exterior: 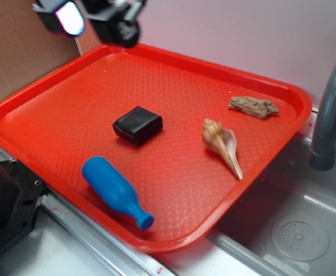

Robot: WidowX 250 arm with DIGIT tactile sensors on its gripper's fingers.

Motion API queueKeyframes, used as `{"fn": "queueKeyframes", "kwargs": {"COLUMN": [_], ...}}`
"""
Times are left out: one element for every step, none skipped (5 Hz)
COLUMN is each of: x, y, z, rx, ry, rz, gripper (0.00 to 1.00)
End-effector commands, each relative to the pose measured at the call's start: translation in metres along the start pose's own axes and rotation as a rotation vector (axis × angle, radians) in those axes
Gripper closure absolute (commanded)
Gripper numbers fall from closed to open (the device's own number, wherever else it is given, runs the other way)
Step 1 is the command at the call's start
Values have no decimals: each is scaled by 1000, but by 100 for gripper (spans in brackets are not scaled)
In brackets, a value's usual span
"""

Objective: Grab the shell.

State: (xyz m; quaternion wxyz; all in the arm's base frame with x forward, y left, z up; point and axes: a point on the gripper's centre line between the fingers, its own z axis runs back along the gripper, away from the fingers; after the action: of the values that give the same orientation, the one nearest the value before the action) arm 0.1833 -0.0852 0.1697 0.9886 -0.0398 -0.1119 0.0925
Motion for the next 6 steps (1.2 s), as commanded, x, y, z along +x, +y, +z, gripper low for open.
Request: {"fn": "queueKeyframes", "kwargs": {"x": [24, 24, 24, 48, 55, 48], "y": [-24, -24, -24, -48, -58, -64], "z": [-27, -27, -27, -75, -102, -123], "rx": [-97, -97, -97, 9, 48, 16], "ry": [-3, -3, -3, 83, 93, 146], "rz": [96, 96, 96, 207, 338, 355], "gripper": [0, 0, 0, 0, 0, 0]}}
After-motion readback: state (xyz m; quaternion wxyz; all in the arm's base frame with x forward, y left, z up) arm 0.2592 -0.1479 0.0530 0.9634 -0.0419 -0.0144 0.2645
